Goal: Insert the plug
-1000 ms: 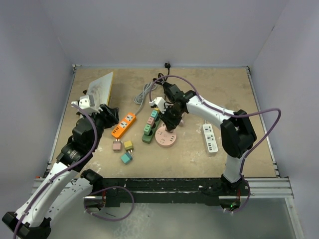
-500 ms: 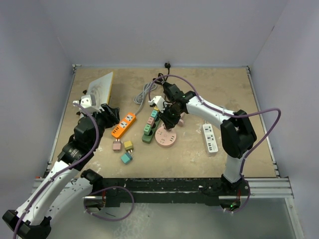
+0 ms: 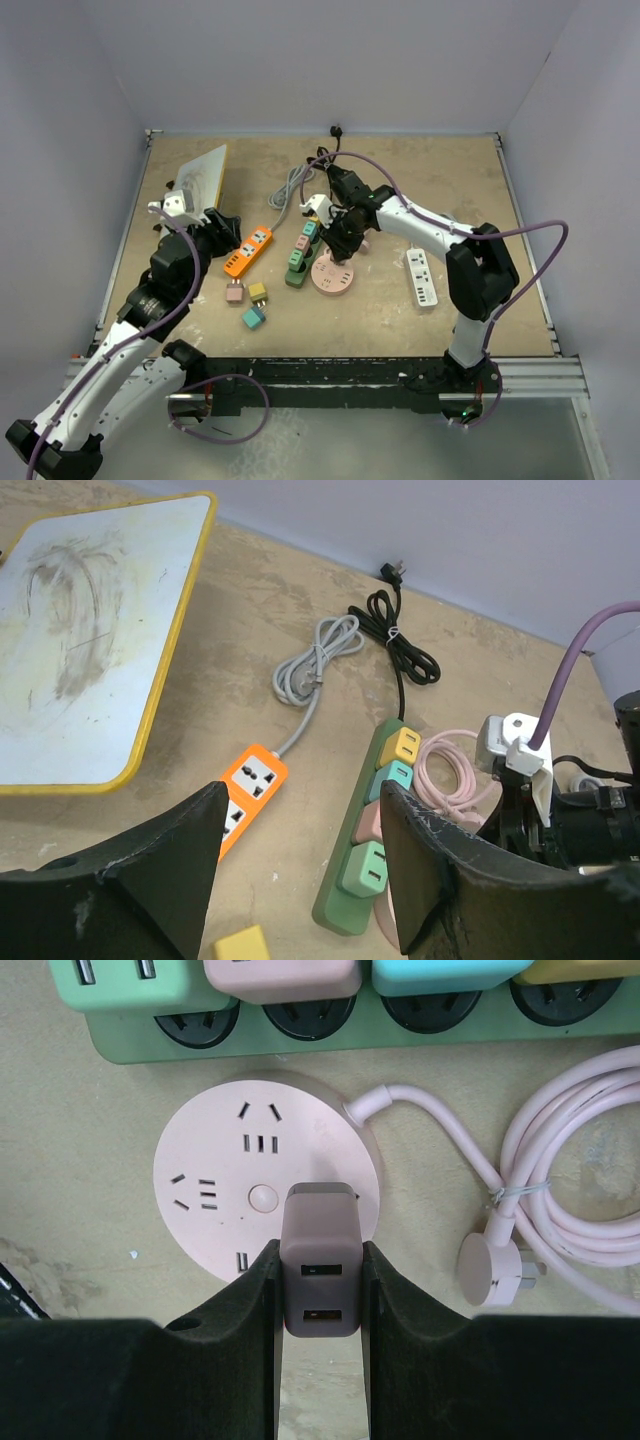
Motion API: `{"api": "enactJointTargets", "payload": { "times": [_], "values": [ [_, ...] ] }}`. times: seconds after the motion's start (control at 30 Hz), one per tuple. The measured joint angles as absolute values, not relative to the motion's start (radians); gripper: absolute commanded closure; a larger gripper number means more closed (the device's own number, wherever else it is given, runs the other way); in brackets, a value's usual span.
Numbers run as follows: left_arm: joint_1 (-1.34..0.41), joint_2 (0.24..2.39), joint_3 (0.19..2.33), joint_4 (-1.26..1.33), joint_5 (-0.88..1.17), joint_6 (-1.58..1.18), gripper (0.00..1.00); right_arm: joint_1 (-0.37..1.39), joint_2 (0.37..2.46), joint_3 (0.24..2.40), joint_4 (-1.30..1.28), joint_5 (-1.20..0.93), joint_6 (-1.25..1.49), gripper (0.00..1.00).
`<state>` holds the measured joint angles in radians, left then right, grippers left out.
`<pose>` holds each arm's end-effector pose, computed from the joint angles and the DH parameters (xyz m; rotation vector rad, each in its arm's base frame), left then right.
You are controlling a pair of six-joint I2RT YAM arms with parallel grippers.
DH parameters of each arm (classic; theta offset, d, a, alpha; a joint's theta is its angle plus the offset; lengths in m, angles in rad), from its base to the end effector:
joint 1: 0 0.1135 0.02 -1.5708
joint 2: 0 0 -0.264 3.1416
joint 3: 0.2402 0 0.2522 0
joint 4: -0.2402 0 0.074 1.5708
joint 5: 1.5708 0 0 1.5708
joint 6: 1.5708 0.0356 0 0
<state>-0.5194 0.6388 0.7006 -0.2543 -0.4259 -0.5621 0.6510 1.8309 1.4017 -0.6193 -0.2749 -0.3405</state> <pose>0.1404 -0.0633 0.3256 -0.3464 1.7298 -0.4147 0.3041 0.2438 0.2274 -1.3365 2.2670 0.4680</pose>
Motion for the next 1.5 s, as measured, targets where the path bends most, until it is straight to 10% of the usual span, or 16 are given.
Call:
{"api": "enactJointTargets", "payload": {
  "times": [1.5],
  "values": [
    [-0.519,0.653,0.691,-0.252,-0.420,-0.565,0.41,0.720,1.827,1.261,-0.398,-0.072,-0.138,1.00]
  ]
}}
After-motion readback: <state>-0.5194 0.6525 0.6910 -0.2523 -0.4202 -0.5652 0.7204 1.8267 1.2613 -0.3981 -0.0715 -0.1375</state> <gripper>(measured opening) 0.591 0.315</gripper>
